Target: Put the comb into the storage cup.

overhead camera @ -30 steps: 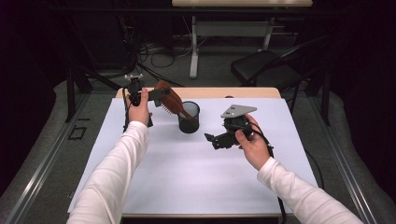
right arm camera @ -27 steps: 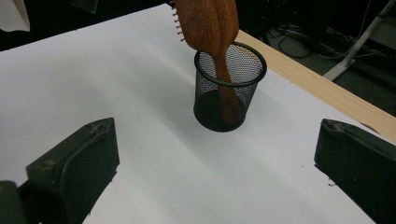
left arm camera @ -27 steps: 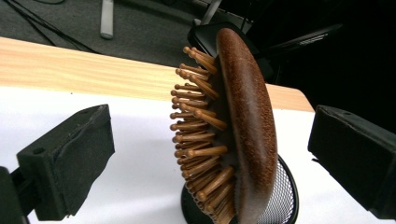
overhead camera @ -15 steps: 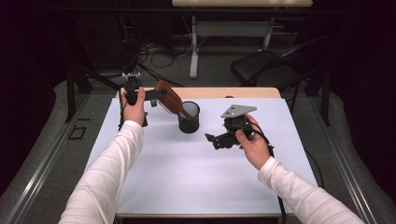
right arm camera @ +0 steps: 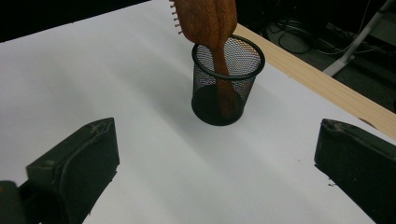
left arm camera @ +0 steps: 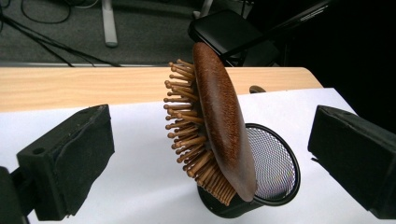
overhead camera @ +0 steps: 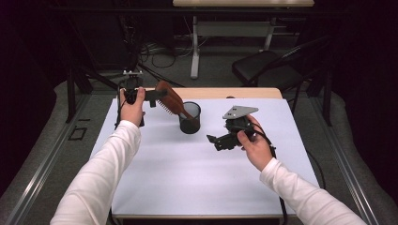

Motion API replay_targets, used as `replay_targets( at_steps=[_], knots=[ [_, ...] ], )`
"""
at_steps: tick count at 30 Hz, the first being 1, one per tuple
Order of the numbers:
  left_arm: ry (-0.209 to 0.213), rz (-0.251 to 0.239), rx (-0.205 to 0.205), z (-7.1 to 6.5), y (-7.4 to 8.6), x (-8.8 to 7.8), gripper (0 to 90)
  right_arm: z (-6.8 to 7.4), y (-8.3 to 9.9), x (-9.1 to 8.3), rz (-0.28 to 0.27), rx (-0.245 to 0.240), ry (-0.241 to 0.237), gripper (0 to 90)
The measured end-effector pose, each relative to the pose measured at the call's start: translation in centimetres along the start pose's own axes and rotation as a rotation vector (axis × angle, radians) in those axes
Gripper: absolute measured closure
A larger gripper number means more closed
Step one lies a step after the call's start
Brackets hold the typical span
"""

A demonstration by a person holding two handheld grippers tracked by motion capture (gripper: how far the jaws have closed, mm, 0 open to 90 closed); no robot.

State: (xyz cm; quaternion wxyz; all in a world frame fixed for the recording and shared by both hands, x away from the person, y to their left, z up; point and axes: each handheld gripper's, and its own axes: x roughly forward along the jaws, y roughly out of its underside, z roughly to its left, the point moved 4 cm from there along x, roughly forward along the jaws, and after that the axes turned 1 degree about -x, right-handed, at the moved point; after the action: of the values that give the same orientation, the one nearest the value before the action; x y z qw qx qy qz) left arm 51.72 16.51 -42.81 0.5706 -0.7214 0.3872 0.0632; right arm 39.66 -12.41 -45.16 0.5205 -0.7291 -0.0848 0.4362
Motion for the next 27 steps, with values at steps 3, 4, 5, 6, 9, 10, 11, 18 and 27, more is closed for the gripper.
replay_targets(
  at_steps=[3, 4, 5, 6, 9, 10, 11, 18, 27],
  knots=[
    [0.007, 0.001, 0.012, -0.1, -0.1, -0.5, 0.5, -0.1, 0.0, -0.1, 0.000, -0.001, 0.002, 0.0],
    [0.006, 0.004, 0.020, -0.1, -0.1, -0.6, 0.4, -0.1, 0.0, -0.2, 0.002, 0.001, 0.004, 0.0],
    [0.004, 0.007, 0.028, -0.1, -0.1, -0.8, 0.4, -0.2, 0.1, -0.2, 0.002, 0.003, 0.005, 0.0],
    [0.004, 0.008, 0.035, -0.2, -0.1, -0.9, 0.5, -0.2, 0.1, -0.3, 0.001, 0.001, 0.008, 0.0],
    [0.002, 0.007, 0.058, -0.3, -0.1, -1.4, 0.5, -0.3, 0.1, -0.4, -0.003, 0.004, 0.011, 0.0],
    [0.003, 0.010, 0.065, -0.4, -0.1, -1.6, 0.5, -0.3, 0.1, -0.5, -0.002, 0.004, 0.012, 0.0],
    [0.004, 0.006, 0.065, -0.4, -0.1, -1.7, 0.5, -0.3, 0.1, -0.6, -0.001, 0.006, 0.013, 0.0],
    [0.029, 0.019, 0.095, -1.0, 0.1, -2.6, 0.4, -0.5, 0.1, -0.8, -0.005, 0.009, 0.016, 0.0],
    [0.054, 0.036, 0.130, -2.0, 0.5, -3.2, 0.5, -0.8, 0.3, -1.1, -0.007, 0.016, 0.020, 0.0]
  ],
)
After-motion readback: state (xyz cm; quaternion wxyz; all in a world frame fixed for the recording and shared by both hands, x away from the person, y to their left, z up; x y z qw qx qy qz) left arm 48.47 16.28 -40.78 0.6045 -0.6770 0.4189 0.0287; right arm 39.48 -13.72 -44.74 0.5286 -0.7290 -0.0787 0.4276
